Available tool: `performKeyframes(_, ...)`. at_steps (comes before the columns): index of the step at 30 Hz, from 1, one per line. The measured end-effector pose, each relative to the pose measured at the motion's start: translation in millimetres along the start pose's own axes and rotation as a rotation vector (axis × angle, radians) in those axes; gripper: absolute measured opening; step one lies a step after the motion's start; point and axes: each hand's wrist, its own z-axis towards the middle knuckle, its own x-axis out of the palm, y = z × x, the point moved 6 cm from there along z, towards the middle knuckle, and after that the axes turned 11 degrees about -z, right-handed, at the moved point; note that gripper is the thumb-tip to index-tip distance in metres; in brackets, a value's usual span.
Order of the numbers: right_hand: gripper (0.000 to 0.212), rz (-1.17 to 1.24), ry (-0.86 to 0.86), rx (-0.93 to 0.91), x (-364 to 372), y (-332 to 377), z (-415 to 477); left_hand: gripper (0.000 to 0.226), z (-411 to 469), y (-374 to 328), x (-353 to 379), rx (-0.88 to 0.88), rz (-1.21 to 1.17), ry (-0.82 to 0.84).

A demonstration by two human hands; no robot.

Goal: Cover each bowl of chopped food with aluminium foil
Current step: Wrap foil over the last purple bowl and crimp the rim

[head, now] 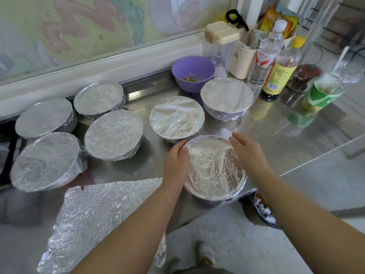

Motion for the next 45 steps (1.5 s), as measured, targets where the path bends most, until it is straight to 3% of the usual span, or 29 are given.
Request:
performKeyframes(3, 0.034, 0.073, -0.013, 0.056, 3.6, -11.0, -3.9, 0.032, 3.1, -2.0, 1.4, -0.016, 0.035, 0.056)
performKeyframes(14, 0.031, 0.119, -0.022, 0.115, 7.1, -14.8, 2.6, 0.031, 5.4, -2.7, 5.2, 0.01, 0.049, 0.003)
performKeyframes(17, 0.032, 0.252, -0.039, 0.121, -2.4, -14.2, -2.9, 0.032, 2.0, -7.9, 3.1, 0.02, 0.086, 0.04)
performKeyframes(19, 0.036, 0.116, -0.092, 0.02, -19.1, -16.3, -16.6, 0.036, -4.7, -13.6, -2.1, 0.063, 0.15, 0.057)
performKeyframes(22, 0.047, -0.402, -0.189, -0.484, -43.0, -7.9, -50.7, 0.04, -16.4, -16.9, -11.1, 0.118, 0.265, 0.053)
performKeyframes(24, 0.053, -0.719, -0.094, -0.839, -37.1, -13.1, -69.4, 0.043, -21.2, -14.3, -11.4, 0.121, 0.259, 0.082)
performKeyframes(26, 0.054, -0.934, 0.001, -1.007, -27.4, -21.3, -74.8, 0.045, -23.7, -11.1, -8.0, 0.107, 0.235, 0.12)
performKeyframes(32, 0.024, -0.879, 0.039, -1.178, -10.3, -0.4, -81.9, 0.05, -22.7, -9.5, -2.1, 0.063, 0.229, 0.15)
performKeyframes(45, 0.019, -0.75, 0.046, -1.169, -2.9, -6.5, -88.8, 0.048, -21.6, -6.8, 1.2, 0.051, 0.168, 0.09)
